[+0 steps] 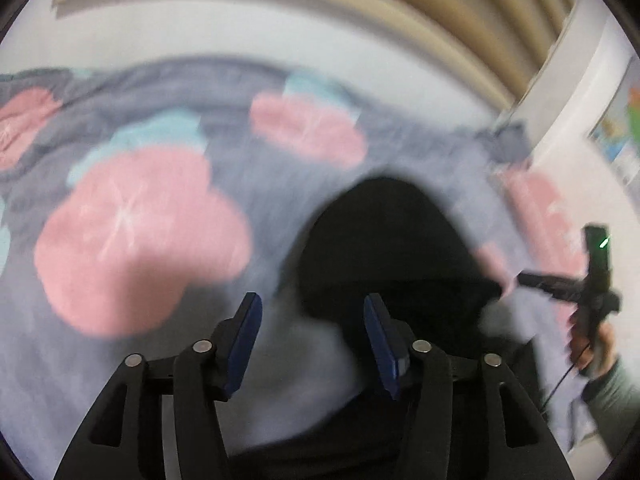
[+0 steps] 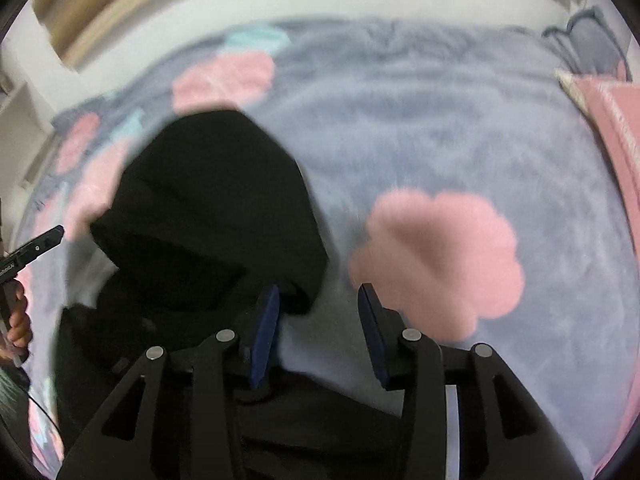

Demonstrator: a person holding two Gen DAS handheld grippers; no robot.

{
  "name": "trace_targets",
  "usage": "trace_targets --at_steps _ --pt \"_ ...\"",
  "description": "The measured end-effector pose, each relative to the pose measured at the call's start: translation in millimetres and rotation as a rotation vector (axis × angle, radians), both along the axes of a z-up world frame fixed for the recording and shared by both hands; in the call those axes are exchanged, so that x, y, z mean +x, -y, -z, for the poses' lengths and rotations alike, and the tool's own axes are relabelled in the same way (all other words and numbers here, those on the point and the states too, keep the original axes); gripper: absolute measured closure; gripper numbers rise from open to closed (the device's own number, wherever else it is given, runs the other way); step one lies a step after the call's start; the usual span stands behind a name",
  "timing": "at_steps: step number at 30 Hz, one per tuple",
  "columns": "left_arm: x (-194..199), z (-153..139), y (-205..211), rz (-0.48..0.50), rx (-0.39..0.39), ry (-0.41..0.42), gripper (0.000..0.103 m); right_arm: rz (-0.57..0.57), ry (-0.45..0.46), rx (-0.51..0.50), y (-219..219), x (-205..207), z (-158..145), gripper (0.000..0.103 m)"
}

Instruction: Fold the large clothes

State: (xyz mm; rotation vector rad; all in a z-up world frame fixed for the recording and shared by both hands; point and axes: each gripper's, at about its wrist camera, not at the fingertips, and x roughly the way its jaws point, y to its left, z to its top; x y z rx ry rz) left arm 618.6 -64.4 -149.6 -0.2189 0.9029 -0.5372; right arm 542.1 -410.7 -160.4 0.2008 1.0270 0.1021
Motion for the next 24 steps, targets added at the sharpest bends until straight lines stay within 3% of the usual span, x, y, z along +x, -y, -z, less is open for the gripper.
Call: trace_targets --at_steps 2,4,7,10,12,16,18,21,24 --pt "13 -15 18 0.011 -0.04 0.031 0.042 -0.028 0.036 0.026 -11 19 -13 0.058" --pt "27 -15 41 0.026 -0.03 0.037 0.042 -0.053 0.036 0.012 -27 37 -9 0.058" --pt "54 27 79 0.057 -0.007 -0.074 0.042 -0.079 -0.02 -0.012 -42 62 22 0.058" --pt "55 84 95 0.056 0.092 -0.18 0.042 -0.091 -0.115 -0.051 -50 71 71 0.059" --pt "46 104 94 0.043 0.083 -0.174 0.042 -0.092 -0.133 -0.038 -48 67 92 0.059" --pt "48 94 97 0.042 0.1 -0.158 0.042 -0.095 -0.135 -0.019 -40 69 94 0.059" --pt "43 79 94 0.048 0.092 -0.126 0.042 -0.107 -0.132 -0.028 -39 68 80 0.059" --pt "27 34 80 0.066 -0.027 -0.027 0.042 -0.147 -0.002 0.018 -38 66 31 0.059" --pt "31 7 78 0.035 -0.085 0.037 0.042 -0.159 0.078 0.035 -47 88 1 0.059"
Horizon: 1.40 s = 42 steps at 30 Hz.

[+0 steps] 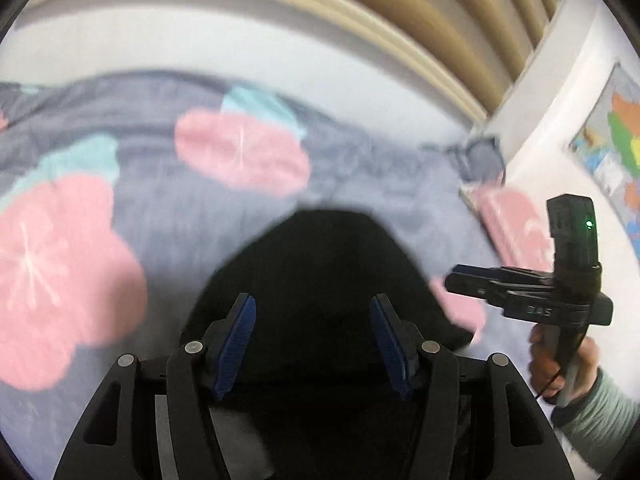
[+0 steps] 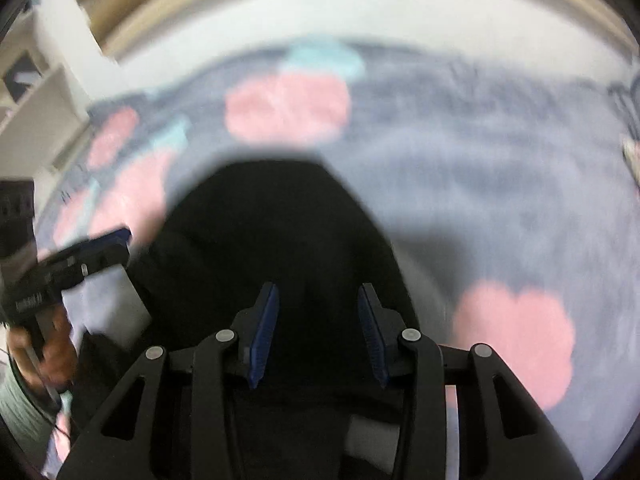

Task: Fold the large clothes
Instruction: 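Lower the folded hem onto the hood and open both grippers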

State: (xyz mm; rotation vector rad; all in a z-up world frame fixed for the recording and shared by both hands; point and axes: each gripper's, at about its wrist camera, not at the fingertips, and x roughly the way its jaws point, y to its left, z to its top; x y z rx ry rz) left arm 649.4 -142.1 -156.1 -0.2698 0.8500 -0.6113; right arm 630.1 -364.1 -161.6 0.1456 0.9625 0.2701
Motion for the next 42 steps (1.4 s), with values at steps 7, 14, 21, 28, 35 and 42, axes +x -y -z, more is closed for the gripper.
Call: trace_targets --at_steps 7,14,21,28,35,42 --pt "37 73 28 -0.059 0.143 -0.177 0.042 -0.058 -0.109 -0.036 -42 87 56 0.059" --pt "37 94 23 -0.061 0.158 -0.178 0.042 -0.065 -0.148 -0.074 -42 79 103 0.059" --pt "13 45 5 -0.025 0.068 -0.101 0.042 -0.083 -0.061 -0.062 -7 0 32 0.059" --pt "21 78 17 -0.035 0.223 -0.202 0.042 -0.061 -0.251 -0.103 13 -28 103 0.059" --pt "20 61 7 0.001 0.187 -0.135 0.042 -0.073 -0.256 -0.048 25 -25 91 0.058" --pt "56 25 -26 -0.01 0.112 -0.06 0.026 -0.086 -0.188 0.001 39 7 61 0.037"
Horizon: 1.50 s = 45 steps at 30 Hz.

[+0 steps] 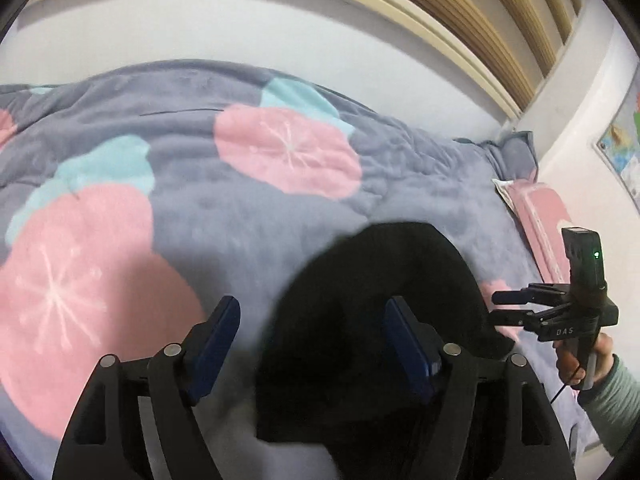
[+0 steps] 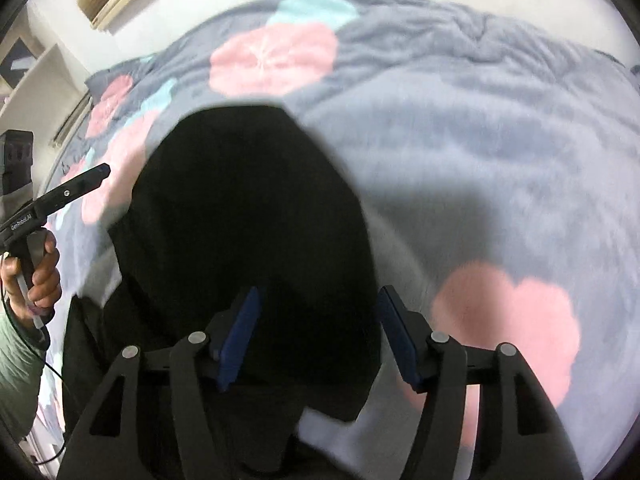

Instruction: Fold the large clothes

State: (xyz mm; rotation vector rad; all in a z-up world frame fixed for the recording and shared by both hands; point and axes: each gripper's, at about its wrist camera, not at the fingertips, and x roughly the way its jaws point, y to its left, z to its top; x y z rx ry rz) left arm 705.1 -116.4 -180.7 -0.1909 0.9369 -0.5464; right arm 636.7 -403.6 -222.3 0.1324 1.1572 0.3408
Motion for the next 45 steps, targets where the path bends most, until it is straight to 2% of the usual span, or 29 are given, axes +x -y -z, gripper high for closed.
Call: trace_targets --at_steps 1,3,7,10,11,12,13,14,15,17,19,23,26,29,32,35,38,39,42,45 --pt "8 2 1 0.022 -0.002 -0.02 0.026 -0.009 -0.002 0.015 0 8 1 0.037" --pt "27 17 6 0.112 -0.06 -0.114 0.026 -0.026 -0.025 0.048 -1 26 9 0.037" --pt "53 54 13 0.175 -0.131 -0.252 0.026 -0.057 -0.082 0.104 -5 55 32 0.037" --pt "54 70 21 0.221 -0.204 -0.305 0.027 -0.092 -0.122 0.155 -11 68 48 0.037" --pt "51 72 24 0.23 -0.207 -0.304 0.032 -0.097 -0.118 0.148 -14 65 49 0.04" --pt "50 73 29 0.237 -0.199 -0.301 0.059 -0.11 -0.106 0.148 -18 64 49 0.056" --pt "49 74 34 0.246 -0.19 -0.299 0.069 -0.127 -0.094 0.154 -23 63 48 0.069" --pt "45 71 36 0.26 -0.197 -0.279 0.082 -0.138 -0.075 0.146 -28 62 43 0.072" --pt "40 66 37 0.268 -0.2 -0.252 0.087 -0.153 -0.055 0.138 -30 57 36 0.081" --pt "27 49 34 0.282 -0.206 -0.204 0.088 -0.178 -0.011 0.117 -37 43 15 0.086" --pt "11 28 27 0.294 -0.224 -0.165 0.089 -0.209 0.045 0.077 -44 18 -12 0.087" --pt "-48 -29 11 0.334 -0.223 -0.056 0.09 -0.242 0.159 0.032 -54 -42 -70 0.087" --pt "-99 -61 3 0.356 -0.186 -0.002 0.09 -0.253 0.234 -0.015 -63 -106 -109 0.087" --pt "-154 -84 -4 0.366 -0.133 0.045 0.09 -0.26 0.29 -0.084 -70 -168 -134 0.087" --pt "-209 -96 -14 0.374 -0.107 0.063 0.09 -0.253 0.315 -0.112 -79 -223 -146 0.087" --pt "-261 -95 -18 0.379 -0.058 0.061 0.088 -0.246 0.33 -0.197 -95 -289 -145 0.087" --pt "-312 -77 -15 0.368 0.055 0.042 0.085 -0.273 0.292 -0.245 -110 -343 -126 0.087" --pt "-326 -66 -15 0.367 0.07 0.015 0.084 -0.276 0.266 -0.245 -112 -352 -117 0.086" --pt "-361 -20 -27 0.314 0.096 -0.107 0.083 -0.277 0.172 -0.243 -115 -392 -82 0.073" --pt "-388 5 -49 0.226 0.064 -0.184 0.083 -0.229 0.082 -0.253 -103 -418 -58 0.072"
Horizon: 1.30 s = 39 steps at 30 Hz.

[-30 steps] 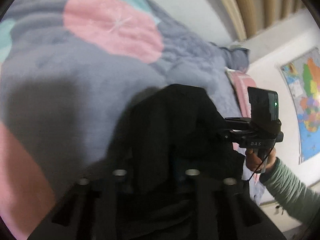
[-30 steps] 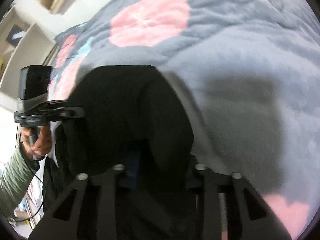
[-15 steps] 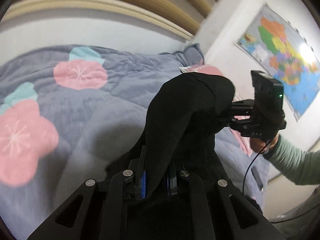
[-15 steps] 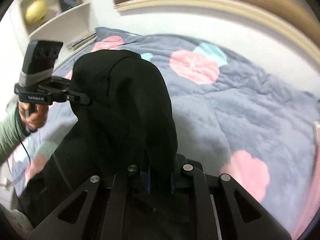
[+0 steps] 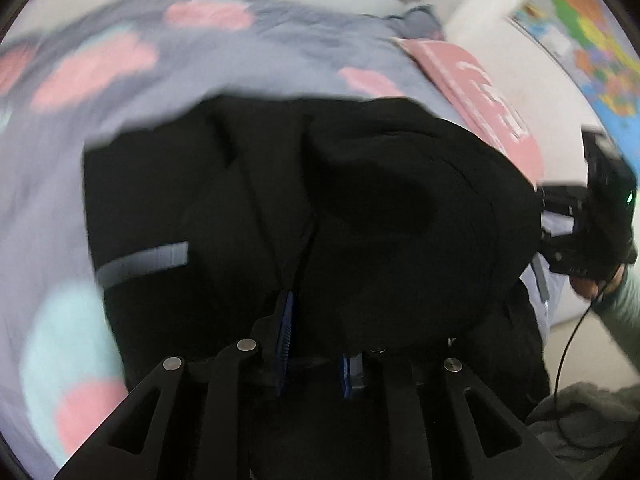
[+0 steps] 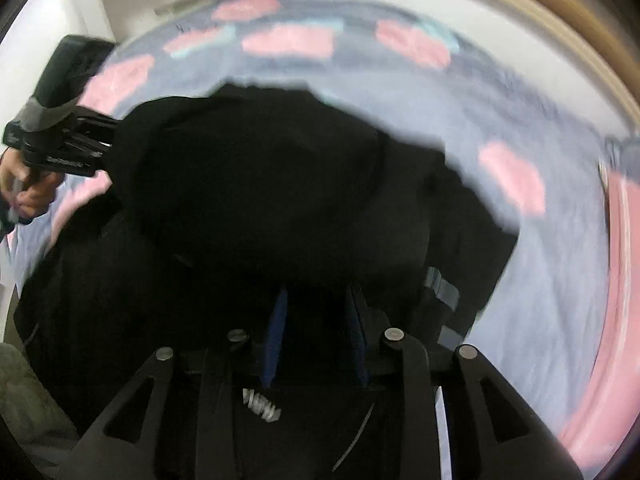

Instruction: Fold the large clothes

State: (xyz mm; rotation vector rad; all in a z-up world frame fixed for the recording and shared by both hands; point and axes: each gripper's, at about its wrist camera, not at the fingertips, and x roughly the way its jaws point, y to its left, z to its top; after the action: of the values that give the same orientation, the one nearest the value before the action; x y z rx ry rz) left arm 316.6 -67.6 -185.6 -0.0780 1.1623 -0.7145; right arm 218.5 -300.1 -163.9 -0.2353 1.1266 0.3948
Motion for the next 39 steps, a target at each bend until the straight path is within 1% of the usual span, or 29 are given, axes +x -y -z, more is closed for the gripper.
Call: trace_targets --at_steps 2,4,5,7,8,10,11,12,13,14,15,16,17,18,19,20,21,22,23,25,27,28,30,31,32,34,35,37,39 --pt "-13 -7 -17 -0.053 -0.036 -0.007 0.083 0.043 -0.018 0.018 13 -7 -3 0.072" --pt "-18 -27 -29 -0.079 -0.049 0.01 0.082 0.069 -0.005 0.043 20 -10 -21 0.07" --pt "-18 -37 -33 -0.086 -0.055 0.031 0.082 0.08 0.018 0.063 23 -9 -36 0.069" --pt "-16 -62 -36 -0.088 -0.068 0.082 0.08 0.094 0.06 0.111 19 4 -64 0.058" --pt "-10 -77 -33 -0.08 -0.084 0.116 0.078 0.103 0.086 0.143 13 19 -79 0.057" --pt "1 -100 -25 -0.073 -0.129 0.161 0.071 0.113 0.108 0.201 5 37 -97 0.055" --pt "8 -109 -20 -0.074 -0.172 0.169 0.065 0.117 0.11 0.223 1 45 -100 0.055" --pt "18 -114 -15 -0.077 -0.227 0.161 0.062 0.133 0.101 0.236 -7 57 -101 0.055" --pt "29 -114 -8 -0.079 -0.28 0.136 0.061 0.152 0.082 0.239 -15 67 -98 0.055" --pt "36 -109 0 -0.074 -0.307 0.106 0.061 0.162 0.051 0.237 -25 79 -88 0.055" --pt "41 -100 7 -0.07 -0.311 0.077 0.061 0.17 0.023 0.226 -32 85 -75 0.055" --pt "48 -82 16 -0.067 -0.297 0.032 0.061 0.174 -0.018 0.214 -40 88 -59 0.056" --pt "51 -69 22 -0.063 -0.286 -0.006 0.061 0.163 -0.087 0.215 -47 92 -34 0.056" --pt "53 -48 28 -0.056 -0.263 -0.058 0.061 0.154 -0.128 0.209 -52 95 -18 0.056" --pt "53 -28 32 -0.058 -0.227 -0.093 0.061 0.153 -0.169 0.174 -56 95 4 0.056" --pt "51 -5 35 -0.064 -0.173 -0.127 0.061 0.16 -0.206 0.135 -61 93 26 0.056" --pt "50 20 39 -0.069 -0.105 -0.163 0.062 0.166 -0.247 0.133 -62 90 48 0.056" --pt "48 41 42 -0.071 -0.056 -0.19 0.062 0.185 -0.267 0.156 -60 87 67 0.056" --pt "46 57 42 -0.092 -0.063 -0.211 0.062 0.203 -0.254 0.168 -58 84 76 0.056" --pt "46 58 36 -0.121 -0.103 -0.206 0.062 0.212 -0.219 0.169 -59 79 75 0.056" --pt "44 50 30 -0.14 -0.136 -0.212 0.062 0.218 -0.213 0.177 -57 75 67 0.056" --pt "41 42 27 -0.138 -0.148 -0.198 0.062 0.214 -0.204 0.187 -55 68 60 0.056" --pt "26 18 20 -0.113 -0.141 -0.134 0.062 0.196 -0.17 0.204 -51 53 38 0.056" --pt "18 7 17 -0.1 -0.138 -0.109 0.062 0.183 -0.137 0.21 -48 44 24 0.056" --pt "7 -7 13 -0.083 -0.143 -0.083 0.062 0.171 -0.105 0.212 -46 33 9 0.056" --pt "-12 -24 5 -0.065 -0.17 -0.052 0.061 0.146 -0.074 0.219 -45 14 -9 0.055" --pt "-21 -30 3 -0.061 -0.19 -0.046 0.061 0.141 -0.07 0.225 -45 7 -13 0.055" --pt "-30 -32 0 -0.064 -0.218 -0.051 0.061 0.147 -0.064 0.233 -51 -2 -15 0.055" --pt "-31 -22 -3 -0.067 -0.233 -0.064 0.061 0.157 -0.075 0.214 -47 2 -3 0.055"
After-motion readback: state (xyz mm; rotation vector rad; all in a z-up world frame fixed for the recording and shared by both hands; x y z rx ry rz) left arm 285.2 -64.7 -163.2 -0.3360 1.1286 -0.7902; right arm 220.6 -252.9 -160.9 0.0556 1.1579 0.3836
